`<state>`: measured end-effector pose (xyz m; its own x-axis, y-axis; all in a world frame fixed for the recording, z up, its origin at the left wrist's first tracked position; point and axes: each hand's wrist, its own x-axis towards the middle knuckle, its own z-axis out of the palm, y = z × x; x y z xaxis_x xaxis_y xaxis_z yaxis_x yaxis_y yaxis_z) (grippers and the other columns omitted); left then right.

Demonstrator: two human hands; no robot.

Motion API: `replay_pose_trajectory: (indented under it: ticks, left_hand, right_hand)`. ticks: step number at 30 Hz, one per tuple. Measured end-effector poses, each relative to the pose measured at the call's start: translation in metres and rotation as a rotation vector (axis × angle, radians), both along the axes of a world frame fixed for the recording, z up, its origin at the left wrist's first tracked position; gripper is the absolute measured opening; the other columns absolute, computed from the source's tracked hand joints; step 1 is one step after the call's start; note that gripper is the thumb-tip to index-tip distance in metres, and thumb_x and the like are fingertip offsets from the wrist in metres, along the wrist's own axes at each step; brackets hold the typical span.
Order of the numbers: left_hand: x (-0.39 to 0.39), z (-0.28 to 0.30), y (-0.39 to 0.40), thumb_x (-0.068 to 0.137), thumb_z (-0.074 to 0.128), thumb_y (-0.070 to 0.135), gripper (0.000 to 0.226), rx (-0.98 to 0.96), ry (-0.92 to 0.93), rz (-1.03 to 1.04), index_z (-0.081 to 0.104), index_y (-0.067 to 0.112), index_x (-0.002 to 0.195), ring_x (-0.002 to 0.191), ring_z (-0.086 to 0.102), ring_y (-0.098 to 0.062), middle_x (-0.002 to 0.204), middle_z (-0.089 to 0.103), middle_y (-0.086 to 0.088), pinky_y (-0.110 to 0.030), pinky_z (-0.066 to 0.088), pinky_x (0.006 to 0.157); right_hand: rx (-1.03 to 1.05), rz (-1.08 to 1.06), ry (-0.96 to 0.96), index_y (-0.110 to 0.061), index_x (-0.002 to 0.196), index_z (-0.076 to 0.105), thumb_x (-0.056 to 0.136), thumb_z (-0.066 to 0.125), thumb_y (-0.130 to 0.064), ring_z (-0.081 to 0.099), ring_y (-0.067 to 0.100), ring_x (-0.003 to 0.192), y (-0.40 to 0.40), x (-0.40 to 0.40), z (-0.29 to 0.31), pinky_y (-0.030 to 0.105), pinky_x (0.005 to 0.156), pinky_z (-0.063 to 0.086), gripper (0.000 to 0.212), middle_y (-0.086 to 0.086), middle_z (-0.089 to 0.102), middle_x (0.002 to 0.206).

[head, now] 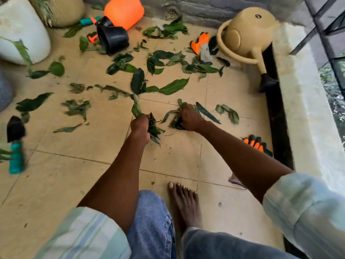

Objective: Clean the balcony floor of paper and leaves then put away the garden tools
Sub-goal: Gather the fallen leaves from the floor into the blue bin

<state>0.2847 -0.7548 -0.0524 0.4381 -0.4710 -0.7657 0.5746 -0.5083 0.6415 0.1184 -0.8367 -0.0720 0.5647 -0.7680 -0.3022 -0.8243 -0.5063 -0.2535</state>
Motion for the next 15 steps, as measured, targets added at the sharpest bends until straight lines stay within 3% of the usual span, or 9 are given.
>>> replay_pose_trajectory:
  ticks: [3, 6, 9, 11, 13, 15]
  left_hand:
    - [0.016, -0.027, -0.004, 0.084, 0.056, 0.024, 0.037, 0.067, -0.024, 0.002, 0.066, 0.007, 0.115, 0.083, 0.059, -0.026, 0.097, 0.066, -0.011, -0.035, 0.048, 0.073]
    - [0.028, -0.047, -0.005, 0.083, 0.056, 0.024, 0.043, 0.093, -0.008, 0.032, 0.064, 0.008, 0.122, 0.089, 0.059, -0.027, 0.111, 0.067, -0.013, -0.036, 0.05, 0.078]
    - [0.019, -0.027, 0.001, 0.089, 0.055, 0.019, 0.034, 0.076, -0.02, 0.035, 0.063, 0.006, 0.119, 0.088, 0.058, -0.025, 0.102, 0.064, -0.011, -0.035, 0.049, 0.078]
    - [0.014, -0.026, -0.001, 0.088, 0.057, 0.017, 0.031, 0.053, -0.021, 0.027, 0.064, 0.006, 0.117, 0.085, 0.059, -0.025, 0.098, 0.063, -0.011, -0.035, 0.05, 0.077]
    - [0.008, -0.026, -0.004, 0.086, 0.058, 0.014, 0.027, 0.033, -0.01, 0.004, 0.065, 0.005, 0.111, 0.077, 0.059, -0.025, 0.092, 0.063, -0.011, -0.033, 0.049, 0.071]
    - [0.002, -0.023, -0.006, 0.086, 0.056, 0.012, 0.016, 0.023, -0.007, -0.026, 0.065, 0.006, 0.098, 0.067, 0.056, -0.023, 0.082, 0.062, -0.009, -0.03, 0.047, 0.064]
  right_hand:
    - [-0.035, 0.2, 0.136, -0.008, 0.131, 0.056, 0.09, 0.058, -0.023, 0.023, 0.033, 0.141, -0.017, 0.018, -0.003, 0.047, 0.113, 0.029, 0.044, 0.014, 0.025, 0.154]
    - [0.128, 0.178, 0.108, -0.002, 0.141, 0.042, 0.088, 0.059, -0.014, 0.036, 0.031, 0.137, -0.016, 0.027, -0.018, 0.039, 0.111, 0.035, 0.057, 0.015, 0.032, 0.153]
    - [0.071, 0.054, -0.072, -0.004, 0.13, 0.052, 0.088, 0.063, -0.011, 0.057, 0.029, 0.115, 0.012, 0.011, -0.028, 0.036, 0.095, 0.049, 0.044, 0.016, 0.056, 0.129]
    - [-0.065, 0.085, -0.125, -0.006, 0.118, 0.06, 0.092, 0.06, -0.014, 0.059, 0.028, 0.104, 0.042, -0.003, -0.032, 0.037, 0.087, 0.049, 0.028, 0.013, 0.061, 0.113]
    - [-0.112, 0.082, -0.184, -0.006, 0.118, 0.062, 0.094, 0.057, -0.018, 0.057, 0.03, 0.1, 0.064, -0.015, -0.036, 0.04, 0.085, 0.049, 0.027, 0.014, 0.062, 0.108]
    - [-0.051, -0.119, -0.272, -0.008, 0.127, 0.054, 0.093, 0.057, -0.016, 0.06, 0.031, 0.096, 0.072, -0.017, -0.035, 0.042, 0.08, 0.052, 0.035, 0.016, 0.064, 0.108]
